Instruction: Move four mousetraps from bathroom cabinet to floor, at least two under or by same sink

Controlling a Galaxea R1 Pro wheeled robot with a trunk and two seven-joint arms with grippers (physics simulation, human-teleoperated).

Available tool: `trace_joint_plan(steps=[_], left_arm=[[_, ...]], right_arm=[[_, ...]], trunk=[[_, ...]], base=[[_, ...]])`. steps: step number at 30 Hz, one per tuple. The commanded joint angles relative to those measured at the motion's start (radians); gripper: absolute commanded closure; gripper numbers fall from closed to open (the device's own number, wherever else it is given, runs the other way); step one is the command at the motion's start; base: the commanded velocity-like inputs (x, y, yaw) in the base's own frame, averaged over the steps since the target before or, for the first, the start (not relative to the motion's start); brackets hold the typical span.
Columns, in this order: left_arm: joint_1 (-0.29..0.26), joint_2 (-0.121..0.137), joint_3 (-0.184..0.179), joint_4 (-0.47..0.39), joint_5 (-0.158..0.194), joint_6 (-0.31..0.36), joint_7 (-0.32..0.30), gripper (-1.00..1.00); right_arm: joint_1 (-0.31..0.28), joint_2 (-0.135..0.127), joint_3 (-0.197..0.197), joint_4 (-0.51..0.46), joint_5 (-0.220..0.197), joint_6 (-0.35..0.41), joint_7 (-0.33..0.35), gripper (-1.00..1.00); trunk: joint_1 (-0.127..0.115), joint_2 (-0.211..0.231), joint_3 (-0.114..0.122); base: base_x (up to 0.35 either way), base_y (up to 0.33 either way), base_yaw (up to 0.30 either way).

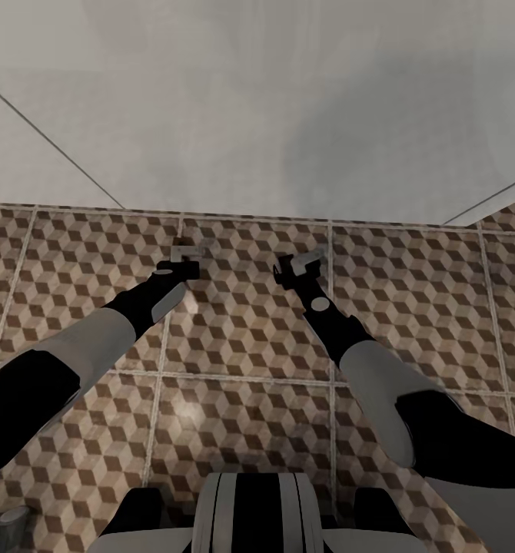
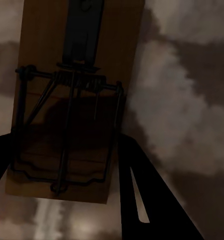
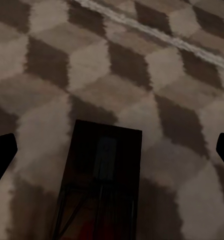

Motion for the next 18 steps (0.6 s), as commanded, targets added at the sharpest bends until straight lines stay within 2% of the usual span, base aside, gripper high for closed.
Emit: trace_joint_plan(steps=[1,18], left_arm=[[0.0,0.002,-0.009,0.017,0.021,0.004,0.009,1.0],[0.0,0.001,-0.009,0.011,0.021,0.002,0.009,1.0]], right_arm=[[0.0,0.0,0.004,0.001,0.011,-0.001,-0.009,-1.0],[0.001,0.0,0.004,0.001,0.011,-0.002,-0.009,-1.0]], trunk=[[0.0,0.0,-0.001],[0.0,0.0,-0.001]], base=[[0.0,0.0,0.0],[0.0,0.0,0.0]])
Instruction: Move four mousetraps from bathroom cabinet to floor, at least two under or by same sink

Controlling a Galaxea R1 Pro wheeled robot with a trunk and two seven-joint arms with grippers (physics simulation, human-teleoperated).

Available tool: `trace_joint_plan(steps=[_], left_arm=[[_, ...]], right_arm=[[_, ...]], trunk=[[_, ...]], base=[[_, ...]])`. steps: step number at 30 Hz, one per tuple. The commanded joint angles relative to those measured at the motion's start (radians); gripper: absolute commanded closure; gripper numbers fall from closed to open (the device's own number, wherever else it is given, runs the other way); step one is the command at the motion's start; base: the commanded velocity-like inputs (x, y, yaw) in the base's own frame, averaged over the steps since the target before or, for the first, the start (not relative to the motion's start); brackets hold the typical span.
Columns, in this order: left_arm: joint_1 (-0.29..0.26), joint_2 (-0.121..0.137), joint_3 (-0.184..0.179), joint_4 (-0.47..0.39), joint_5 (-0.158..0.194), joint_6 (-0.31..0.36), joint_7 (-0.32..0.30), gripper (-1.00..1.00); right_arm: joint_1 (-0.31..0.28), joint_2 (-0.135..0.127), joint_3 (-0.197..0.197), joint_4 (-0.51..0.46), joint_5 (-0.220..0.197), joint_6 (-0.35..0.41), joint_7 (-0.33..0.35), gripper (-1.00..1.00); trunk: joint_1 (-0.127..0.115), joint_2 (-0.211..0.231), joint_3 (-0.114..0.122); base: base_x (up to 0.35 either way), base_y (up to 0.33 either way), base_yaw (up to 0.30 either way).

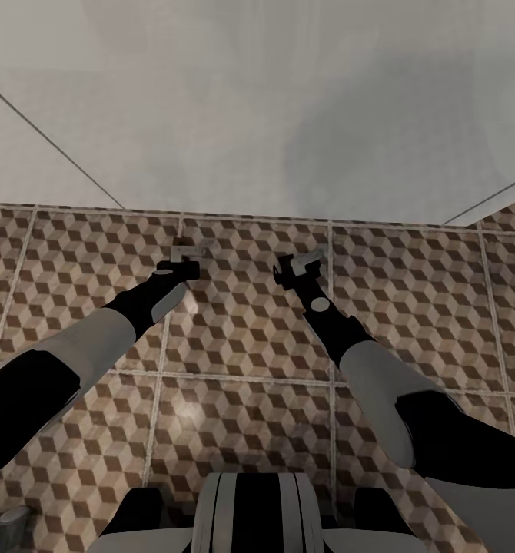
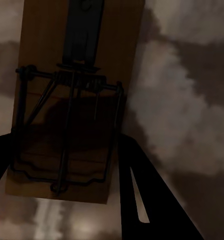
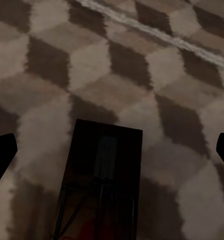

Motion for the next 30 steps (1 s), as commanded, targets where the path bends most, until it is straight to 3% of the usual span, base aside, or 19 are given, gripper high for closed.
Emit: trace_joint_plan(steps=[1,27,28,30], left_arm=[[0.0,0.002,-0.009,0.007,0.02,0.005,0.01,1.0],[0.0,0.003,-0.012,-0.014,0.02,0.005,0.01,1.0],[0.0,0.003,-0.012,-0.014,0.02,0.005,0.01,-1.0],[0.0,0.003,-0.012,-0.014,0.02,0.005,0.011,-1.0]], right_arm=[[-0.001,0.0,0.004,0.001,0.01,-0.001,-0.009,-1.0],[0.001,0.0,0.004,0.001,0.01,-0.001,-0.009,-1.0],[0.0,0.0,0.004,0.001,0.01,-0.001,-0.009,-1.0],[0.001,0.0,0.004,0.001,0.01,-0.001,-0.009,-1.0]], trunk=[[0.0,0.0,-0.001],[0.0,0.0,-0.001],[0.0,0.0,-0.001],[0.0,0.0,-0.001]], base=[[0.0,0.0,0.0],[0.0,0.0,0.0],[0.0,0.0,0.0],[0.0,0.0,0.0]])
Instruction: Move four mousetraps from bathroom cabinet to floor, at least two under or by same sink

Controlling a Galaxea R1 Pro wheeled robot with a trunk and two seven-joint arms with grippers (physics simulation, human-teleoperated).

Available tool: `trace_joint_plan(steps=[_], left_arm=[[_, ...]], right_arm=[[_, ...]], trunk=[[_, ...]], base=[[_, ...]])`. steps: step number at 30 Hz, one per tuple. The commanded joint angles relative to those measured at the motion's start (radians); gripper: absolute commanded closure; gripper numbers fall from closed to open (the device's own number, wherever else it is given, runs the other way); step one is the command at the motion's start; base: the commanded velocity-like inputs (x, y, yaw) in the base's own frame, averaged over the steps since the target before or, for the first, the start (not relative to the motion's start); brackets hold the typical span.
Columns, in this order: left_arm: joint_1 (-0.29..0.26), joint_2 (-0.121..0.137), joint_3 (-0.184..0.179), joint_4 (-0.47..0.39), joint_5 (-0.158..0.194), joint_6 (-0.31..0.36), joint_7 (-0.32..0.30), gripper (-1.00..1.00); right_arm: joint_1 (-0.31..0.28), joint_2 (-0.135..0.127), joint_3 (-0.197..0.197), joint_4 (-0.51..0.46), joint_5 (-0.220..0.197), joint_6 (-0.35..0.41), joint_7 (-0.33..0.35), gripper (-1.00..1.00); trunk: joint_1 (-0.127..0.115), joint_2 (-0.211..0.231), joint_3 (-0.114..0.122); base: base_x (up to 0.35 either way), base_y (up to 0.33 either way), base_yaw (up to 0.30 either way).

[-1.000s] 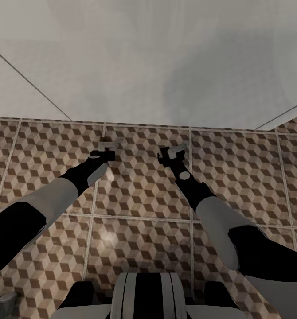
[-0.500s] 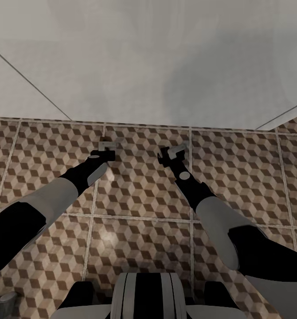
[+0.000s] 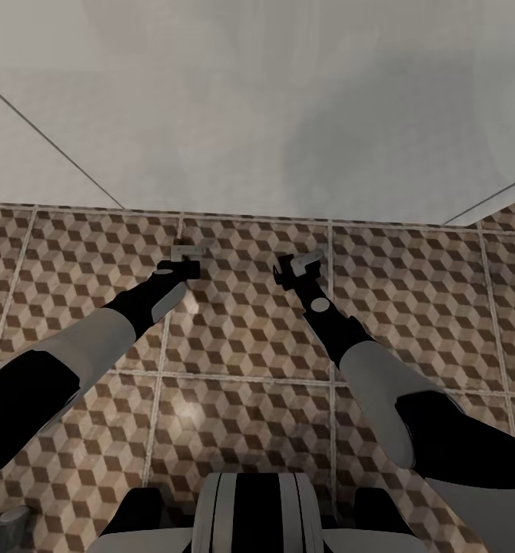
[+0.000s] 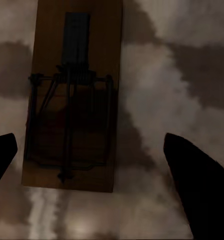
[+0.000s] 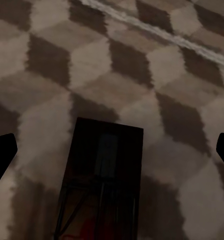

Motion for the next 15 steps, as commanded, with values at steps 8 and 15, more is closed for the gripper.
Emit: trace_joint_plan(steps=[8,15], left_arm=[[-0.001,0.002,-0.009,-0.004,0.006,0.005,0.009,-1.0],[-0.001,0.002,-0.009,-0.004,0.006,0.005,0.009,-1.0]], right_arm=[[-0.001,0.0,0.004,0.001,0.01,-0.001,-0.009,-1.0],[-0.001,0.0,0.004,0.001,0.01,-0.001,-0.009,-1.0]], trunk=[[0.0,0.0,0.0],[0.0,0.0,0.0]], base=[[0.0,0.0,0.0],[0.0,0.0,0.0]])
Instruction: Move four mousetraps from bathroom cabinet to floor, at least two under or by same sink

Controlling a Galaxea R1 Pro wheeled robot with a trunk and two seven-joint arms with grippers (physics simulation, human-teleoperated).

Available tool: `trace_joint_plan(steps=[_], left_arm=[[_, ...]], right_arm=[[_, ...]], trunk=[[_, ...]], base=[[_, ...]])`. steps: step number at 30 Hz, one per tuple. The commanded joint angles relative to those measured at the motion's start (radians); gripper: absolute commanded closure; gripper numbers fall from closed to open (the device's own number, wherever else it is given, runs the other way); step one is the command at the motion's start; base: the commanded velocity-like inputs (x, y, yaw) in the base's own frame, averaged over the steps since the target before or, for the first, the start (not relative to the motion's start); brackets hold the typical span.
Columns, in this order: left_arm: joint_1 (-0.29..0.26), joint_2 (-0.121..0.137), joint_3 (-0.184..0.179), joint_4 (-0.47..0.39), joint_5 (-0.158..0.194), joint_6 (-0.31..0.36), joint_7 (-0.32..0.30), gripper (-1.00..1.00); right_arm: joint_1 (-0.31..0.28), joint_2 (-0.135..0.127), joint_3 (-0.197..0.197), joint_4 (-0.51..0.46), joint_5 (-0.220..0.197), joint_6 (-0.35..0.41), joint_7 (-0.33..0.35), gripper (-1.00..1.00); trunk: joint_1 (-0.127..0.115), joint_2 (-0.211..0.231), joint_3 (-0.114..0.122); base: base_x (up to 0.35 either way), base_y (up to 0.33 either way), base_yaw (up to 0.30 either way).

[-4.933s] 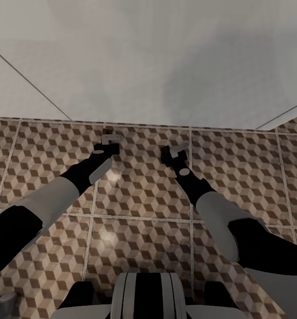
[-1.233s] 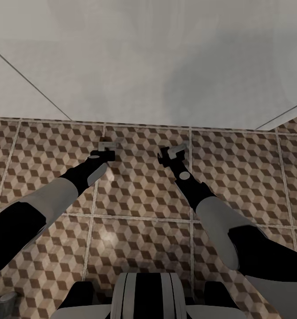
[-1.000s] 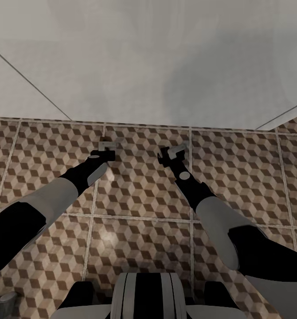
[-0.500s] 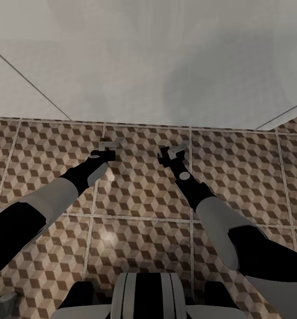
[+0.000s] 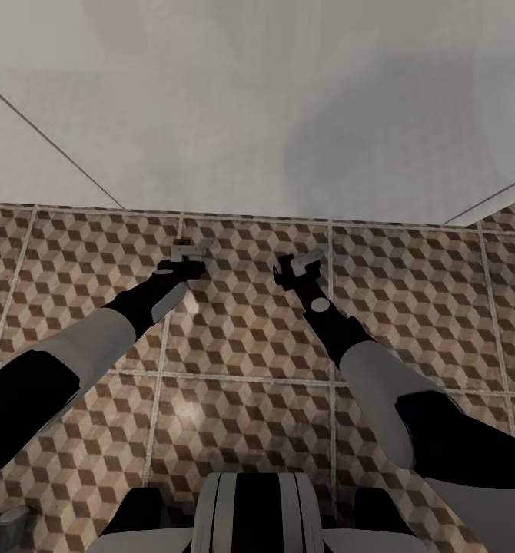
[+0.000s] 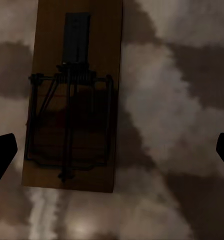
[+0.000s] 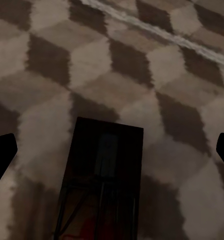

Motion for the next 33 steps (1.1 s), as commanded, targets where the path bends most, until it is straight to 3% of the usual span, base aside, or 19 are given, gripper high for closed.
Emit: trace_joint_plan(steps=[1,20,33], left_arm=[[-0.001,0.002,-0.008,-0.003,0.006,0.004,0.008,-1.0],[-0.001,0.002,-0.008,-0.004,0.006,0.004,0.008,-1.0],[0.0,0.002,-0.007,-0.004,0.006,0.004,0.008,-1.0]], right_arm=[[-0.001,0.0,0.004,0.001,0.01,-0.001,-0.009,-1.0],[-0.001,0.0,0.004,0.002,0.01,-0.001,-0.009,-1.0],[-0.001,0.0,0.004,0.003,0.01,-0.001,-0.009,-1.0]], trunk=[[0.0,0.0,0.0],[0.0,0.0,0.0],[0.0,0.0,0.0]], base=[[0.0,0.0,0.0],[-0.006,0.0,0.0],[-0.267,0.0,0.0]])
